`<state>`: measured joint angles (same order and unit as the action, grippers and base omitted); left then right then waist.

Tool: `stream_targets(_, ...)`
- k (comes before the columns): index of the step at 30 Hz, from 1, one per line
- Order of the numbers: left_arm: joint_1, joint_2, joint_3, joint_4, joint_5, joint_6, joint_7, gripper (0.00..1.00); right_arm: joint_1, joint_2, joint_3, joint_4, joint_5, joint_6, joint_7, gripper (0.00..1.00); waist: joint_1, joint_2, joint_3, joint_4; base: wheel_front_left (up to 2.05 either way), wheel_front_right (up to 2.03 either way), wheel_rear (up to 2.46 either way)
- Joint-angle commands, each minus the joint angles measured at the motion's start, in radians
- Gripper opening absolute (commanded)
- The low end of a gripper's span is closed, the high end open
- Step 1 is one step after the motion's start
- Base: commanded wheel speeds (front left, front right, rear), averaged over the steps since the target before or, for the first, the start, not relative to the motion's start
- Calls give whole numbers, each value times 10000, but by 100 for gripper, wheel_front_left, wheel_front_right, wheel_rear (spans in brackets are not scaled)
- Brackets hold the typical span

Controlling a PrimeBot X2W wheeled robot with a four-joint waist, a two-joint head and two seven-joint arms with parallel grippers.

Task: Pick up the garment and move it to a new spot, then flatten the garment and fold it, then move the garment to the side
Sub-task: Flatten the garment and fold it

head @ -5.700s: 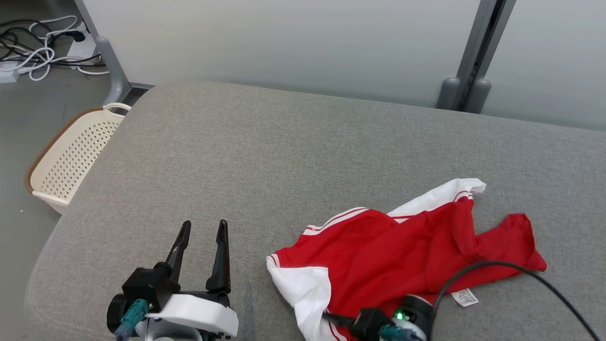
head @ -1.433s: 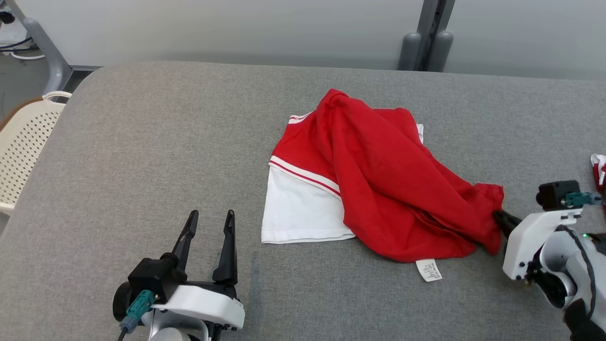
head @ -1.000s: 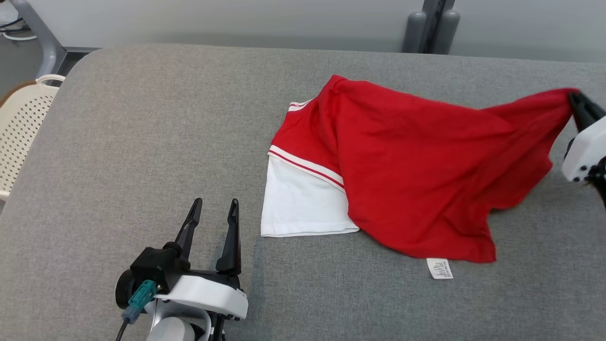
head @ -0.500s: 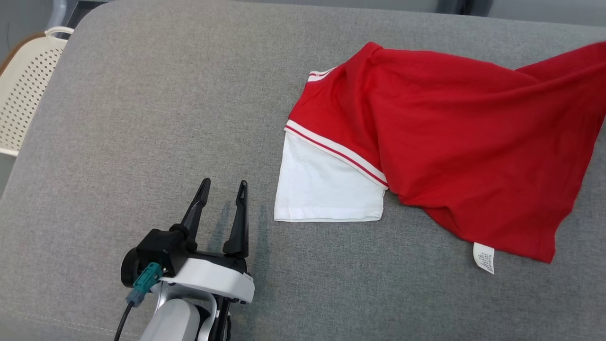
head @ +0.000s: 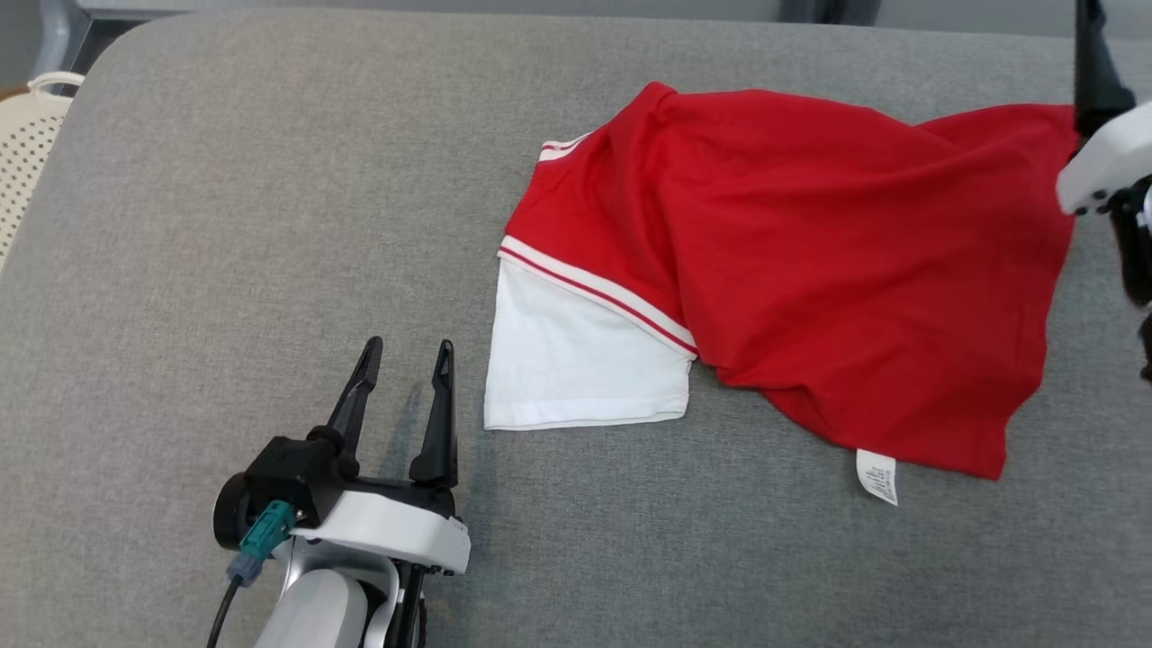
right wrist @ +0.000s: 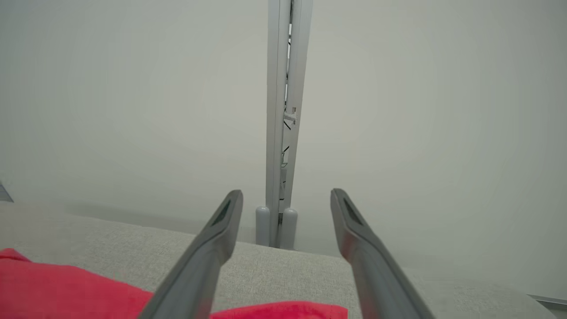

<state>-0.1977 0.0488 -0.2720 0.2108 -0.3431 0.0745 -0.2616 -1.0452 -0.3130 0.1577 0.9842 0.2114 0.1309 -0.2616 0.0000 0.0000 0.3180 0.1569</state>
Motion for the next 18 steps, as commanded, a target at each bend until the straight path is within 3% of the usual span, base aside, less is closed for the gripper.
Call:
stream_targets(1,111,42,86,-33,102,5,-45,100,628,49,13,-441,195,-1,-38,100,0,0,-318,-334,0,0,0)
stream_targets(9,554,40,157,17,210,-21,-45,100,4422,480,-251,-3063,1245,1,-40,100,0,0,-1160,-1061,0,0,0)
stream_targets(18,899,43,126,84,218,-51,-45,100,7974,1478,-932,-5234,888,1,530,100,0,0,-1700,-1493,0,0,0)
